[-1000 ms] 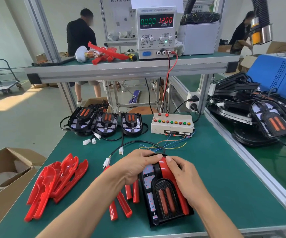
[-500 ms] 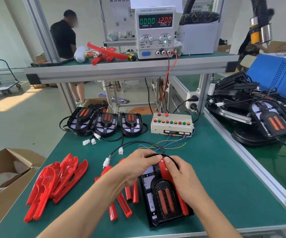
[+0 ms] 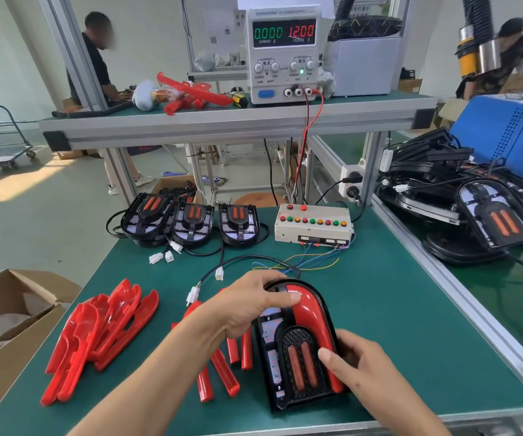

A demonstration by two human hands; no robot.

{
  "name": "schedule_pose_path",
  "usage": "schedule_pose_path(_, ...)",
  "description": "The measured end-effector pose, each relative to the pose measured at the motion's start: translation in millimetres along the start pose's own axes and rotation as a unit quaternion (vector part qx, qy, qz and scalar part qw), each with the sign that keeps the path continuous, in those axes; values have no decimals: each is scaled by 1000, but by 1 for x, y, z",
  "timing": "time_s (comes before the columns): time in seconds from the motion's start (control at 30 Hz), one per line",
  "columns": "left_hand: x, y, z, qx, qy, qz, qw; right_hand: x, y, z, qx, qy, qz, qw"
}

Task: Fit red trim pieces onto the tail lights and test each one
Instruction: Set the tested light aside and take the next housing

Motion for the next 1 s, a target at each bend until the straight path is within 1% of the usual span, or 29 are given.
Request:
schedule_pose_path(0.13,-4,-4,2,-1,-14,15,1000,-2,0,-2,-39,-5,-11,999)
schedule_pose_path(0.2,-5,-4,2,-13,-17,18,1000,-1,-1,-2,-55,0,-6,998)
schedule_pose_path(0.3,-3,-1,4,-31,1,9,999,-3,-1,0,-48,-15,-1,999)
schedule_pose_path(0.43,4,5,9,-30,56,-125,990,-9,7,-2,-10,-71,86,994)
schedule_pose_path(0.53,3,11,13,-46,76,-174,981,-8,7,-6,-2,-64,109,992)
schedule_pose_path(0.7,3,9,13,-54,70,-168,982,-8,0,-8,-61,-30,111,992)
schedule_pose_path(1.0,11,10,14,-53,51,-150,986,-9,3,-15,-65,-20,84,994)
Point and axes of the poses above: each hand's wrist, its own z-axis towards the middle knuckle, its own y-axis out of the back of the hand, x = y × z, the point moved 6 cm from there along z, towards the middle knuckle, and after that the axes turned 5 degrees about -z, right-handed, at the moved point
